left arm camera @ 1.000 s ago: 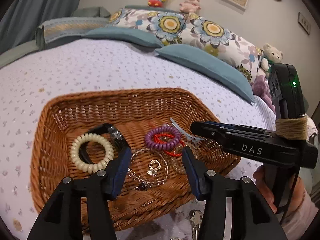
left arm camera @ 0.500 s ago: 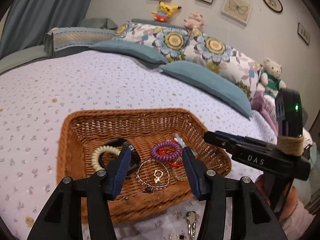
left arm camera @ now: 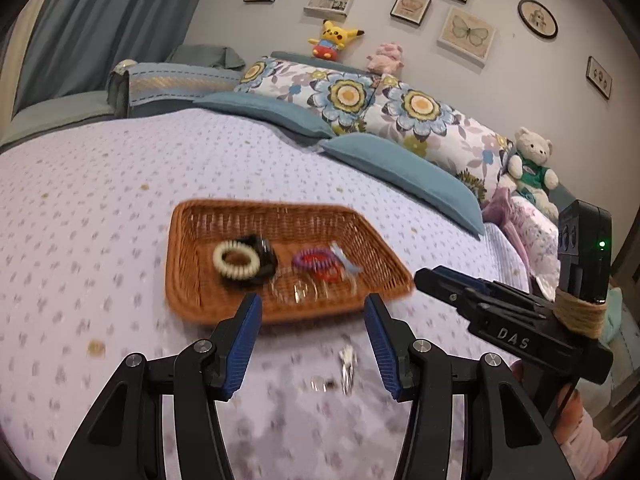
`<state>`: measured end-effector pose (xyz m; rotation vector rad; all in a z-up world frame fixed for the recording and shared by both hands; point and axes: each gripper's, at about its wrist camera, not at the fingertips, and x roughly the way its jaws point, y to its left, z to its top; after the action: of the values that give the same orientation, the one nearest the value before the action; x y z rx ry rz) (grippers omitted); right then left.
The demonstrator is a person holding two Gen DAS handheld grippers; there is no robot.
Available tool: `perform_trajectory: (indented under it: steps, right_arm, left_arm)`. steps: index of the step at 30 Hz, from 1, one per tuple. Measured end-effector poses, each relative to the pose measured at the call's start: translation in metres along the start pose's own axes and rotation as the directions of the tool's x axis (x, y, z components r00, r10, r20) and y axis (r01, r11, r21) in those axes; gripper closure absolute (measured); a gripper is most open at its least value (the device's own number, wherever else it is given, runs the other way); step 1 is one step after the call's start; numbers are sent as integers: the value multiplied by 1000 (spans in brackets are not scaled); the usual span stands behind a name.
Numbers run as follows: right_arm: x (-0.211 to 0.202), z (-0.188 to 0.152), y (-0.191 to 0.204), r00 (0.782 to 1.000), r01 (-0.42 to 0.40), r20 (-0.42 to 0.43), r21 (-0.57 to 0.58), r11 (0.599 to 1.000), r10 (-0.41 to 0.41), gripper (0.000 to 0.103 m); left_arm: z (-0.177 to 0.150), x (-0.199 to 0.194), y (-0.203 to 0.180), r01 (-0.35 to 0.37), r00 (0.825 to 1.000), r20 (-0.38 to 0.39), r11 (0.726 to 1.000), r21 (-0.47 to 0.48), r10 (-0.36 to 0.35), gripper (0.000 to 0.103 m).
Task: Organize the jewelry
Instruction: 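Grasp the silver key with the right tool while the left tool grasps a small earring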
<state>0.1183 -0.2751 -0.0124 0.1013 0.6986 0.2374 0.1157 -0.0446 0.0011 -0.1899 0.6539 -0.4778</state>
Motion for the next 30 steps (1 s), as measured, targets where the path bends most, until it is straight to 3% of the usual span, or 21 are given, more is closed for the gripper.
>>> perform_trajectory:
  steps: [6, 12, 17, 20, 23, 25, 30]
  right_arm:
    - [11, -35, 5, 996, -8, -93, 26, 1000, 10, 64]
    - [50, -55, 4, 974, -9, -225, 60, 998, 22, 64]
    - [77, -56, 4, 959, -5, -283, 77, 997, 27, 64]
    - [89, -56, 9, 954, 13, -300, 49, 999, 3, 64]
    - [94, -58, 7, 946, 30, -323, 44, 999, -15, 79]
    - [92, -57, 1, 946, 21, -323, 71, 997, 3, 82]
    - [81, -61, -20, 943, 74, -330, 72, 995, -46, 86]
  left_arm:
    - [-27, -3, -3, 11, 998, -55, 1000, -22, -12, 48]
    - [-53, 29, 5, -15, 988, -156, 1000, -23, 11, 49]
    - [-69, 61, 16, -36, 969, -246, 998, -55, 21, 49]
    - [-69, 64, 13, -32, 968, -249, 998, -46, 20, 49]
    - [-72, 67, 10, -30, 965, -262, 999, -34, 20, 49]
    - [-73, 69, 7, -29, 963, -270, 999, -20, 22, 49]
    - [-73, 82, -8, -25, 952, -303, 999, 45, 37, 49]
